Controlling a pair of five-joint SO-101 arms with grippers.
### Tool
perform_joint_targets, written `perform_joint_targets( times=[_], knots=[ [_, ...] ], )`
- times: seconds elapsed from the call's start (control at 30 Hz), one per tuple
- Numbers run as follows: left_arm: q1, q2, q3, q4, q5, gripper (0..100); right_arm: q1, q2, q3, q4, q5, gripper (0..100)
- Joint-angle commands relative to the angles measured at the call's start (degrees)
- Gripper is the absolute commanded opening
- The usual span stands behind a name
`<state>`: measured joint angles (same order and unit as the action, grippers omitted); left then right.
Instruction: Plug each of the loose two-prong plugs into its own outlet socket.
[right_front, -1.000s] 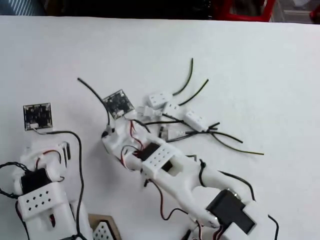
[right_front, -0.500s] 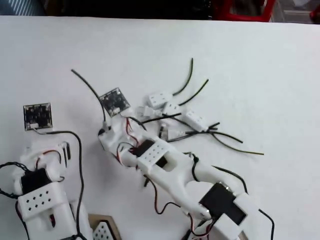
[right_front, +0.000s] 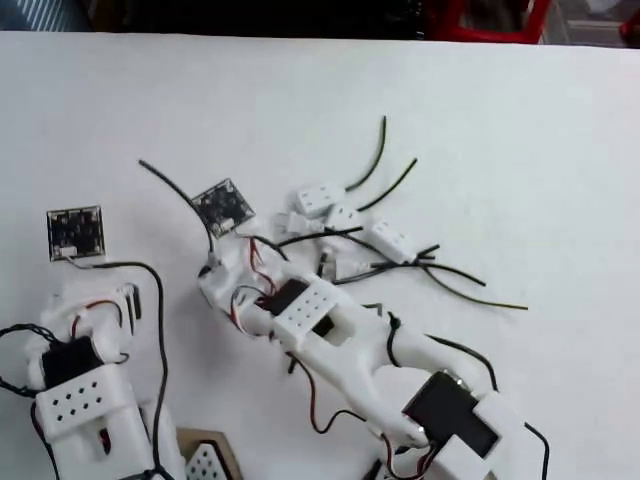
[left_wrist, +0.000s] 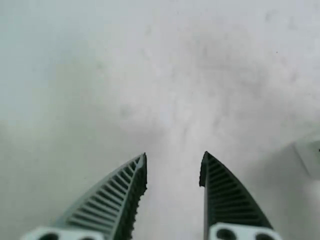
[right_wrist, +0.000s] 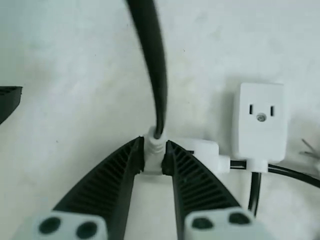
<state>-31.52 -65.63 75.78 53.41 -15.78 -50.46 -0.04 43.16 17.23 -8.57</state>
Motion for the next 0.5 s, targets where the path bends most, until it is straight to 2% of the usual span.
perform_joint_targets(
  times=[0.0,0.13,0.47],
  knots=[
    [-0.3,-1.3,-0.1,-1.1,-0.4,18,-1.5,2.2,-2.3,4.7,-1.8,1.6],
    [-0.3,-1.3,-0.1,-1.1,-0.4,18,-1.5,5.2,-8.5,12.4,-7.2,1.6],
    [-0.3,-1.3,-0.1,-1.1,-0.4,18,-1.5,8.8,-10.9,17.0,-6.9,1.6]
  ],
)
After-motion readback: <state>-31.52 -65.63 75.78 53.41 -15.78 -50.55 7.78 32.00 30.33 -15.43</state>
